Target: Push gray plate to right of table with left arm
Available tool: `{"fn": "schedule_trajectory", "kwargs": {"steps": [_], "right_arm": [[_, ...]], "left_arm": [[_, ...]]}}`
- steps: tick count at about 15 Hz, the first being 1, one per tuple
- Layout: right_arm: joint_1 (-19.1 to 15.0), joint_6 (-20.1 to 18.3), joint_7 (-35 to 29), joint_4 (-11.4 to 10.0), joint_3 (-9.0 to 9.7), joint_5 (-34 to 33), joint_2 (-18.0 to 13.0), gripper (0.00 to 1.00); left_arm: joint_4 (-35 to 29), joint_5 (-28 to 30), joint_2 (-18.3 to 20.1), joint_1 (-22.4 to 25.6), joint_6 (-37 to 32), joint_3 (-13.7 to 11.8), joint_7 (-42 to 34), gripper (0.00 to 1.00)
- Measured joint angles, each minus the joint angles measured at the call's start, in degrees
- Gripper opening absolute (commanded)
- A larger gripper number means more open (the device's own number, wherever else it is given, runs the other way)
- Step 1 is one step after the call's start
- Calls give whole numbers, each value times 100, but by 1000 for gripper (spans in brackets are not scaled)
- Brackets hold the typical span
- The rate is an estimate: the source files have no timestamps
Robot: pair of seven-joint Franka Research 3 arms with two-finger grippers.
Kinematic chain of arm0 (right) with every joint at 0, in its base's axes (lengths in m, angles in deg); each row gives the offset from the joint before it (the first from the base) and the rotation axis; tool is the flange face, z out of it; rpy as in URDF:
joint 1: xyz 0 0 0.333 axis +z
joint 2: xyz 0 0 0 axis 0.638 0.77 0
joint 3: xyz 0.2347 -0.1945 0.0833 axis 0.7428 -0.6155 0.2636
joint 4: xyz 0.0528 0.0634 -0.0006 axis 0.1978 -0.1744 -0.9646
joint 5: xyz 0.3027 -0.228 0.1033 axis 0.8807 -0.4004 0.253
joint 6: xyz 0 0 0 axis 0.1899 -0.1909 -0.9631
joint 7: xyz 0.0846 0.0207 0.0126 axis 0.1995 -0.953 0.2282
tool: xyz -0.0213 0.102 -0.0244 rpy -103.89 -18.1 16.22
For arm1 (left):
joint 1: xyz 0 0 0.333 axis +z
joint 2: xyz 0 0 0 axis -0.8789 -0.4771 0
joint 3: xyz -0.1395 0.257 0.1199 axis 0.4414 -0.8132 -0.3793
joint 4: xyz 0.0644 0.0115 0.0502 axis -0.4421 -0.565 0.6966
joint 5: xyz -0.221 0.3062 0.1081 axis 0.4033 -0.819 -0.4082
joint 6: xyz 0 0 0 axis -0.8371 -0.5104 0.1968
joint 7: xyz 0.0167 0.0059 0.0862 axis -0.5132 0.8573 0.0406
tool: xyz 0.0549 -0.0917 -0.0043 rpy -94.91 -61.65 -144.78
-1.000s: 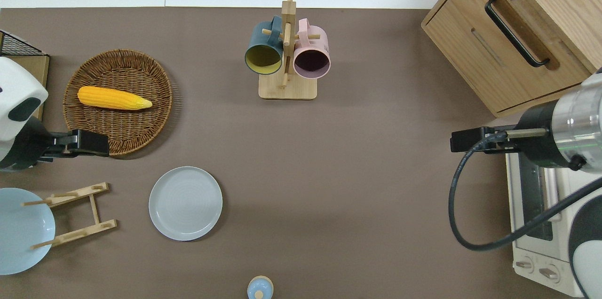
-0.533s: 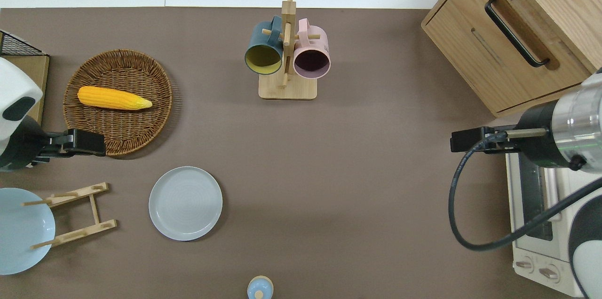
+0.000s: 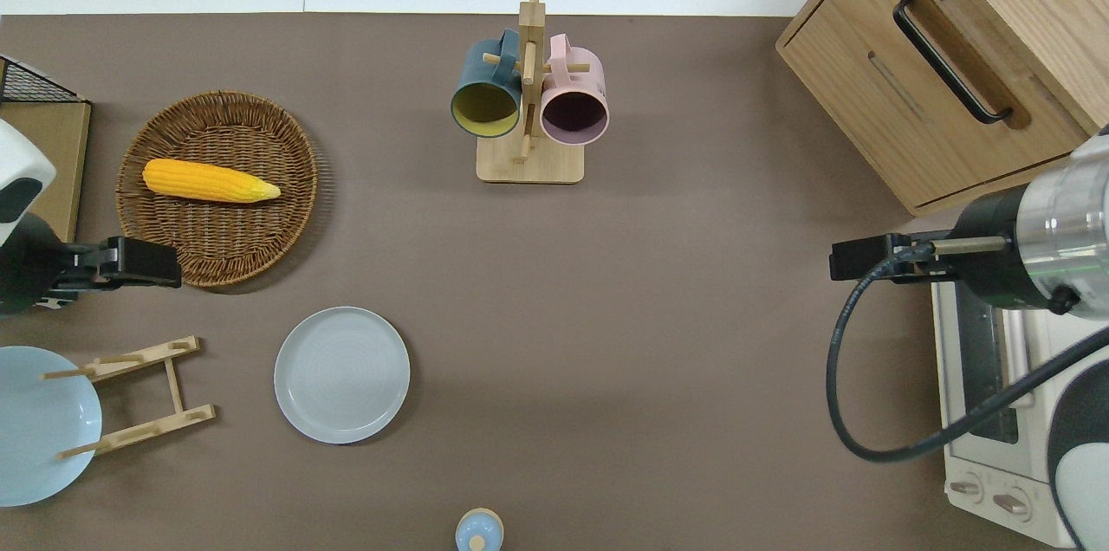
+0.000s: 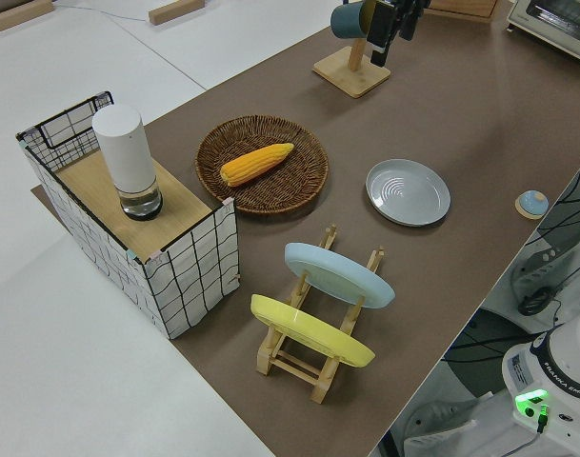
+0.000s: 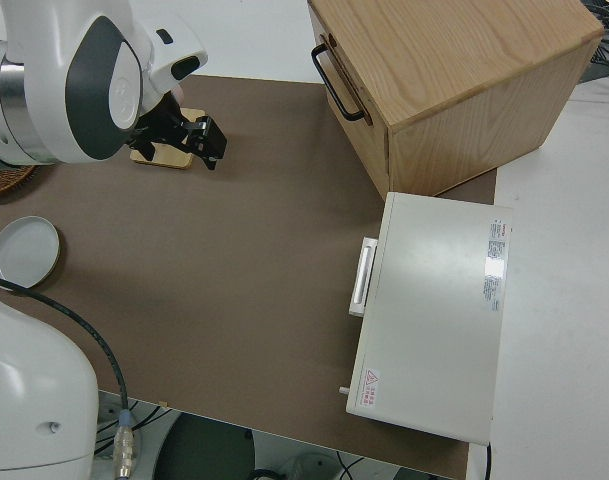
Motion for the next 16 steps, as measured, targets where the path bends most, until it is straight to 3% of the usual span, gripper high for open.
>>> {"fn": "schedule_trajectory", "kwargs": {"steps": [7,16], "right_arm": [[0,0,0,0,0,0,0,996],[0,0,0,0,0,0,0,996]], "left_arm": [[-338,0,3,-4,134,28,0,993],[-1716,77,-19,-20,691,121,-2,993]]}}
